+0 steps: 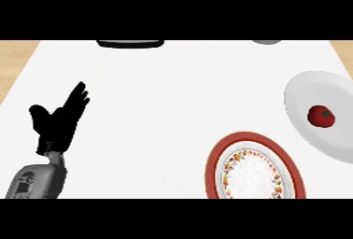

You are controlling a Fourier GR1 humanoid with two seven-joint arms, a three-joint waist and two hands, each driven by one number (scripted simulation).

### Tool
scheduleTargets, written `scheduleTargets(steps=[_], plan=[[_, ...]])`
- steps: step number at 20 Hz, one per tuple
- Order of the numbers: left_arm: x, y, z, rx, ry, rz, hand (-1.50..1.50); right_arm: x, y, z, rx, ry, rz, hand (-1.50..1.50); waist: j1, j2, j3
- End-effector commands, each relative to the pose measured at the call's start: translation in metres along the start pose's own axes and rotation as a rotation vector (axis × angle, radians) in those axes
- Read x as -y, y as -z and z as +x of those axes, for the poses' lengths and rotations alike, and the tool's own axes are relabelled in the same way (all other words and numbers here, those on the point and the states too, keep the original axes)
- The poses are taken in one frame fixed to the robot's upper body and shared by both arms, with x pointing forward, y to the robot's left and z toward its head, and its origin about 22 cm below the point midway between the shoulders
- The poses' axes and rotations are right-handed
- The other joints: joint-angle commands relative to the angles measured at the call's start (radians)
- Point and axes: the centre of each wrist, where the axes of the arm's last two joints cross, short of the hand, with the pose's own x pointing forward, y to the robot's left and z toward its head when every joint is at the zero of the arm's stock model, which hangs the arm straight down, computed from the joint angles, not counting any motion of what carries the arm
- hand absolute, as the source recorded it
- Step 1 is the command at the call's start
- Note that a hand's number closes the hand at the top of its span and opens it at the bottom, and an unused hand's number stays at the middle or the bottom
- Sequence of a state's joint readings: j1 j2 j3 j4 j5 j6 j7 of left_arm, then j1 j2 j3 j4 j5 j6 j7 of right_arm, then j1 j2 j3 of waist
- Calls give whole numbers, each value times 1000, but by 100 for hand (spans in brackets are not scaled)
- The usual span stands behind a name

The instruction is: Pick the tomato from the plate and place it in the plate

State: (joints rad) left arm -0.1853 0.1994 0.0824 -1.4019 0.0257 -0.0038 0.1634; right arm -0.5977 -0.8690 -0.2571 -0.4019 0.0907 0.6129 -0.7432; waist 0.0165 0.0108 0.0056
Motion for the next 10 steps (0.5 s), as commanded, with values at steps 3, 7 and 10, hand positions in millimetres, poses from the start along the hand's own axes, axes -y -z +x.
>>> scheduleTargets(steps=[3,7,10], plan=[[24,3,6,28,-11,-19,0,11,-24,-5,136,170,108,-150,5,7,4],[-4,4,-1,14,-6,-4,0,19,-27,0,137,161,72,-150,14,11,3],[11,0,0,1,-8,-13,0,30,-31,9,140,144,44,-150,20,6,3]])
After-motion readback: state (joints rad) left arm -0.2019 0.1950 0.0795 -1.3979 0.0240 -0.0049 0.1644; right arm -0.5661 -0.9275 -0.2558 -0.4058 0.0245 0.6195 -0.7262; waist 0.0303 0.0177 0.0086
